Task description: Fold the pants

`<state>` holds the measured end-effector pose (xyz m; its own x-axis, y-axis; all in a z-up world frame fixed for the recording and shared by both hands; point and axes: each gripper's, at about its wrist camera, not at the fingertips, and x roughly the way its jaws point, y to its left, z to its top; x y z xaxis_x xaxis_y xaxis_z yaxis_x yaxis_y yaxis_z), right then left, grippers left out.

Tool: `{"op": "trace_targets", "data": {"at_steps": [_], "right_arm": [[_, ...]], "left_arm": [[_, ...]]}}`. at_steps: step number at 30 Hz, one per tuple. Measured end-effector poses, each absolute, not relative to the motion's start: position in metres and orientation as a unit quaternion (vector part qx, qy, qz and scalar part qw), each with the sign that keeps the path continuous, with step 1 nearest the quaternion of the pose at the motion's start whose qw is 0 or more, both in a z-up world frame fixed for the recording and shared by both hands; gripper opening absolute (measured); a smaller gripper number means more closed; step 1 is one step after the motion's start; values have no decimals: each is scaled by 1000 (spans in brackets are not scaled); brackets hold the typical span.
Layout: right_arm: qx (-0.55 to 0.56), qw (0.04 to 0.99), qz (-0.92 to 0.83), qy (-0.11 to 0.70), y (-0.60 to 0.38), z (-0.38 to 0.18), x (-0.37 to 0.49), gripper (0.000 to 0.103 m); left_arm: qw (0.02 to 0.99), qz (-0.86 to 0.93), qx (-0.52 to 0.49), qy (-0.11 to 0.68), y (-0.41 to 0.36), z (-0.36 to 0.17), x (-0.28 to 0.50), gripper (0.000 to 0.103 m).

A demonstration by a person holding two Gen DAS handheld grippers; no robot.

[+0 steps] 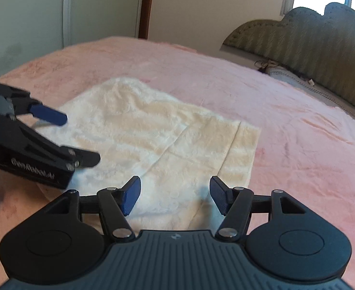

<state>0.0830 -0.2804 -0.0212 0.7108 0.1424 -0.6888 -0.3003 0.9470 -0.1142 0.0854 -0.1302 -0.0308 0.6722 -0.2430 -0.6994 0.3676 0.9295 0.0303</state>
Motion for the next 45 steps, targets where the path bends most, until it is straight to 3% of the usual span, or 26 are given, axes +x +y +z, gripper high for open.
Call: {"op": "trace_targets", "data": {"at_steps": [6,12,17,21,23,24,29,36,39,40,41,42,43,45], "right_arm": [[-123,912,119,372,-282,-21,68,68],[-79,941,101,314,-279,-6,63,68],[-78,930,101,346,-281,-27,70,69],[-52,936,95,334,-290,-32,61,82],[-40,942,76,326,-293,-39,58,100],[-25,941,69,329,-296,-42,58,103],[79,935,82,335,-321,-56,53,103],[-74,969,12,235,-291,-12,37,103],[-104,963,58,241,-275,-8,46,101],[-119,958,64,253,-270,-14,50,91],[-121,954,62,267,-269,-19,54,71],[-115,949,61,288,-272,-25,57,63],[-104,942,62,313,-276,-32,60,57],[-78,941,74,321,-286,-36,55,57]], "left_arm": [[914,-167,108,354,-136,-32,71,89],[915,-155,110,355,-137,-34,68,93],[918,-147,104,353,-131,-37,67,100],[924,-142,97,342,-130,-41,65,103],[926,-141,100,336,-131,-43,64,103],[927,-141,102,332,-130,-43,64,103],[928,-145,102,327,-129,-44,62,103],[929,-146,102,324,-128,-46,61,103],[929,-140,106,326,-128,-46,62,103],[929,-142,106,325,-128,-46,63,102],[929,-144,103,325,-127,-45,63,102],[929,-145,102,326,-126,-45,63,102],[928,-147,103,327,-127,-45,63,103],[929,-147,106,323,-127,-46,62,102]]}}
